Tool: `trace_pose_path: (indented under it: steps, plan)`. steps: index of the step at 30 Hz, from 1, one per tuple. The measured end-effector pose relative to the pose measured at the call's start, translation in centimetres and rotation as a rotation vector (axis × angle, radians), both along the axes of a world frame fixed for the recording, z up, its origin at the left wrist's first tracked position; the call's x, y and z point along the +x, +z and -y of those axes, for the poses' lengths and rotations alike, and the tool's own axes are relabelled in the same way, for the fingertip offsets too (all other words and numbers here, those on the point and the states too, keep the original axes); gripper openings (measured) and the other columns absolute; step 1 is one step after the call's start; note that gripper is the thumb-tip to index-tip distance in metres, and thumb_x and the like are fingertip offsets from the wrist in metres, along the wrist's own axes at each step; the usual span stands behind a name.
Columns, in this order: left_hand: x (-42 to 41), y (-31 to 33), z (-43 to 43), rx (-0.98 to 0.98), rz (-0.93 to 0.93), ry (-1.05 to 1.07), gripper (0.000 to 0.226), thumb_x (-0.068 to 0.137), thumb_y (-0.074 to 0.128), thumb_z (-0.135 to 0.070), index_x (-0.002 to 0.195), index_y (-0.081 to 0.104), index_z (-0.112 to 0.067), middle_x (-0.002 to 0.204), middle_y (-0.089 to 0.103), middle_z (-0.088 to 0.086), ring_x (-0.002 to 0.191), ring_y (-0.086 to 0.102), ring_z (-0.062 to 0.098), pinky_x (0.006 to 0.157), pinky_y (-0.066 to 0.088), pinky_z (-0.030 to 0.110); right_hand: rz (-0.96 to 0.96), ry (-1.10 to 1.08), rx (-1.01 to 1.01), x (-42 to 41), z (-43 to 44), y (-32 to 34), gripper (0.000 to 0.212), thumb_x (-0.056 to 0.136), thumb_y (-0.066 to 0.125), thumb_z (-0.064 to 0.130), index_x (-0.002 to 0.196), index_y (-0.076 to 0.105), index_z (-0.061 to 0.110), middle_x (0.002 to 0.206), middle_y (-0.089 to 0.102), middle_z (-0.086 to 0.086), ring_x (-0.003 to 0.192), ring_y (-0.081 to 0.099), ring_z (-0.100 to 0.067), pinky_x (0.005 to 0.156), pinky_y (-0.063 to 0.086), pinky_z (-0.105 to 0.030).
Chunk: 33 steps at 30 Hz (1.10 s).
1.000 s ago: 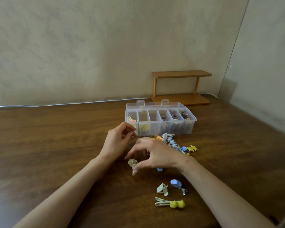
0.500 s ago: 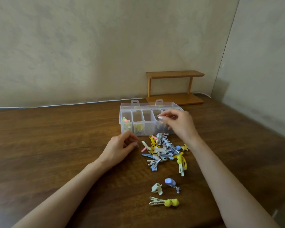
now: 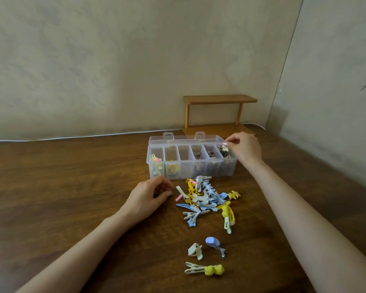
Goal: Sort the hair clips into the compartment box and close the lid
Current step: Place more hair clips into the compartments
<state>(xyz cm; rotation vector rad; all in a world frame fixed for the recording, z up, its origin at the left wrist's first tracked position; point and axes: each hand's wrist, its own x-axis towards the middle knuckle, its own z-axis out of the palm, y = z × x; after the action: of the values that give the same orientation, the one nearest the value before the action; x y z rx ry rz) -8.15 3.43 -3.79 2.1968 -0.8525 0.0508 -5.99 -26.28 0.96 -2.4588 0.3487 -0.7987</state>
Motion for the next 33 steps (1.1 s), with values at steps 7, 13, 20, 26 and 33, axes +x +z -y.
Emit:
trace_pose_path:
  steps: [7, 13, 20, 26, 33]
  plan:
    - [0.0, -0.1, 0.1, 0.005, 0.007, -0.002, 0.017, 0.086, 0.061, -0.015, 0.098, 0.058, -0.027, 0.098, 0.063, -0.012, 0.092, 0.059, 0.002, 0.079, 0.051, 0.018, -0.235, 0.121, 0.025, 0.2, 0.8, 1.2, 0.020, 0.092, 0.058, 0.024, 0.107, 0.069, 0.016, 0.113, 0.065, -0.002, 0.098, 0.056, -0.013, 0.084, 0.046, -0.032]
    - [0.0, -0.1, 0.1, 0.019, 0.012, 0.000, 0.018, 0.086, 0.061, -0.015, 0.098, 0.058, -0.028, 0.098, 0.062, -0.012, 0.091, 0.059, 0.002, 0.077, 0.051, 0.016, -0.243, 0.113, 0.025, -0.4, 1.1, 1.6, 0.013, 0.087, 0.065, 0.017, 0.099, 0.069, 0.020, 0.105, 0.066, 0.000, 0.092, 0.056, -0.011, 0.072, 0.046, -0.026]
    - [-0.1, 0.1, 0.1, 0.030, 0.002, 0.005, 0.018, 0.087, 0.061, -0.015, 0.099, 0.058, -0.028, 0.099, 0.062, -0.012, 0.091, 0.059, 0.001, 0.077, 0.051, 0.017, -0.167, 0.041, 0.013, -0.5, 0.5, 0.2, 0.014, 0.089, 0.062, 0.027, 0.102, 0.064, 0.022, 0.108, 0.065, 0.002, 0.097, 0.056, -0.013, 0.073, 0.044, -0.030]
    - [-0.1, 0.2, 0.1, 0.030, 0.002, -0.006, 0.020, 0.087, 0.060, -0.014, 0.098, 0.057, -0.030, 0.099, 0.062, -0.012, 0.091, 0.059, 0.001, 0.078, 0.051, 0.017, -0.120, 0.072, 0.073, -0.7, 0.7, -0.4, 0.018, 0.090, 0.061, 0.029, 0.105, 0.066, 0.021, 0.115, 0.064, 0.001, 0.110, 0.056, -0.017, 0.079, 0.044, -0.032]
    - [-0.1, 0.1, 0.1, 0.029, 0.006, 0.004, 0.017, 0.087, 0.061, -0.015, 0.100, 0.059, -0.026, 0.099, 0.063, -0.011, 0.091, 0.059, 0.002, 0.078, 0.051, 0.018, -0.245, 0.089, -0.044, -0.4, 0.3, 1.2, 0.018, 0.091, 0.059, 0.023, 0.106, 0.069, 0.021, 0.115, 0.065, 0.001, 0.102, 0.058, -0.015, 0.072, 0.043, -0.030]
